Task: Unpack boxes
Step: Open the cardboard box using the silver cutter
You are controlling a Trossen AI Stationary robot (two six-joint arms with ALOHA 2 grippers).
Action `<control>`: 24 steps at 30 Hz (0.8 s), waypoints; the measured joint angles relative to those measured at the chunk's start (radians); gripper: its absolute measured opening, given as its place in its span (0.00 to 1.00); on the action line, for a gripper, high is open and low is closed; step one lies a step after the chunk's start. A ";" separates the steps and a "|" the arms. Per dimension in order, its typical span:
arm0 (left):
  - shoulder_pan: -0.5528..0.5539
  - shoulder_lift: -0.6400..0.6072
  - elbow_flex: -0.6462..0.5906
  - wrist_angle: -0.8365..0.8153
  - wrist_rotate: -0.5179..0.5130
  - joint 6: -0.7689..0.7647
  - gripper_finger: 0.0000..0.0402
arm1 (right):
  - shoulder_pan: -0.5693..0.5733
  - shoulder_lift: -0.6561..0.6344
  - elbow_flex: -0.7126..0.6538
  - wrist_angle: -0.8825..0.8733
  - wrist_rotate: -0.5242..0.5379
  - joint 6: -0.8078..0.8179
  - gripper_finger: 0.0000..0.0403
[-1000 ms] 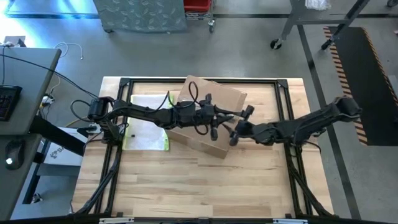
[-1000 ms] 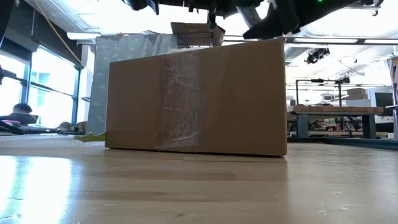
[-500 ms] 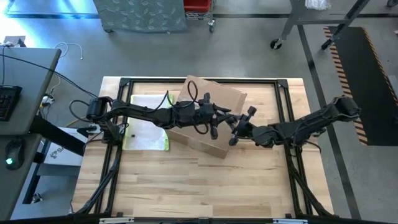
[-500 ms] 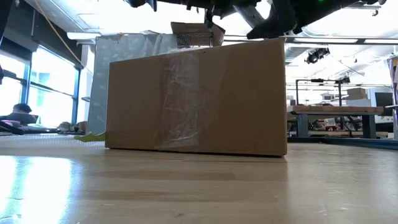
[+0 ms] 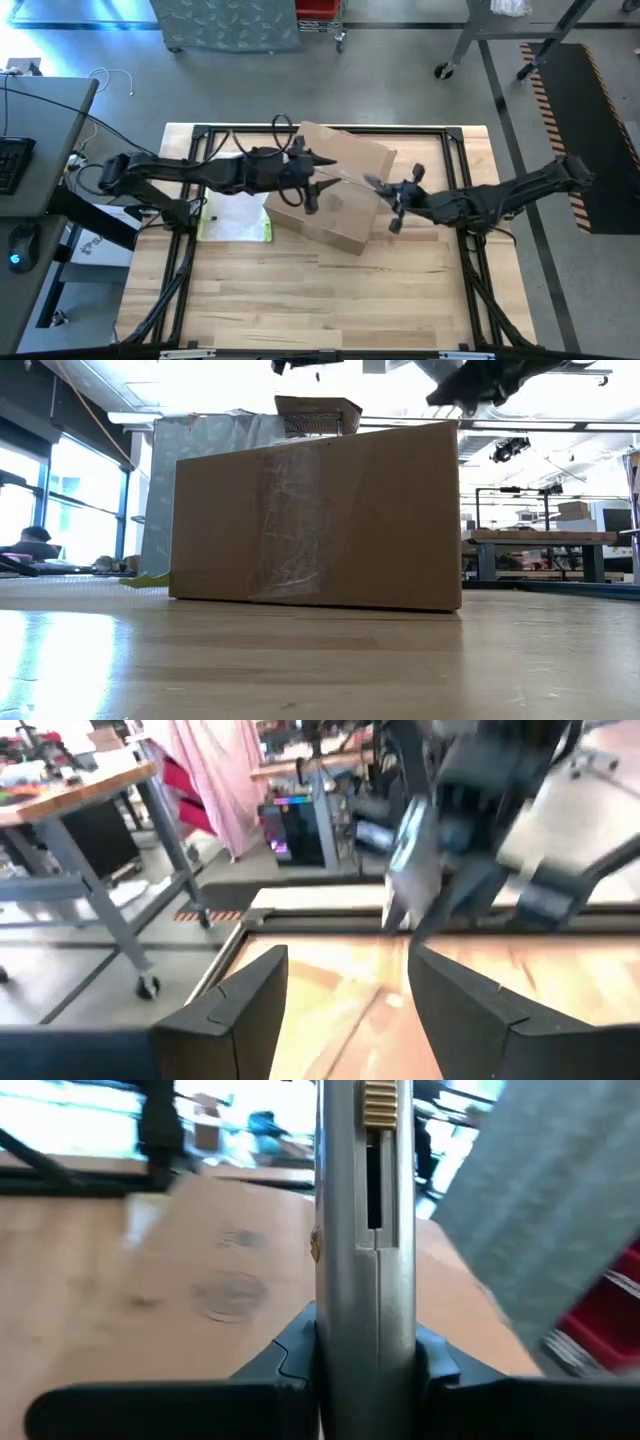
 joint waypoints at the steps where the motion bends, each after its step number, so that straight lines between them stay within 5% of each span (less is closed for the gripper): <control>1: 0.000 0.010 -0.011 0.014 0.001 0.000 0.46 | 0.000 -0.007 0.000 0.006 -0.029 -0.005 0.12; 9: -0.001 0.182 -0.077 0.517 0.262 0.066 0.45 | -0.002 -0.006 0.000 0.141 -0.274 -0.045 0.12; 15: -0.002 0.318 -0.076 0.865 0.368 0.027 0.46 | -0.009 0.007 0.000 0.166 -0.296 -0.046 0.12; 24: -0.006 0.350 -0.043 0.950 0.412 -0.063 0.40 | -0.033 0.064 0.000 0.176 -0.296 -0.037 0.12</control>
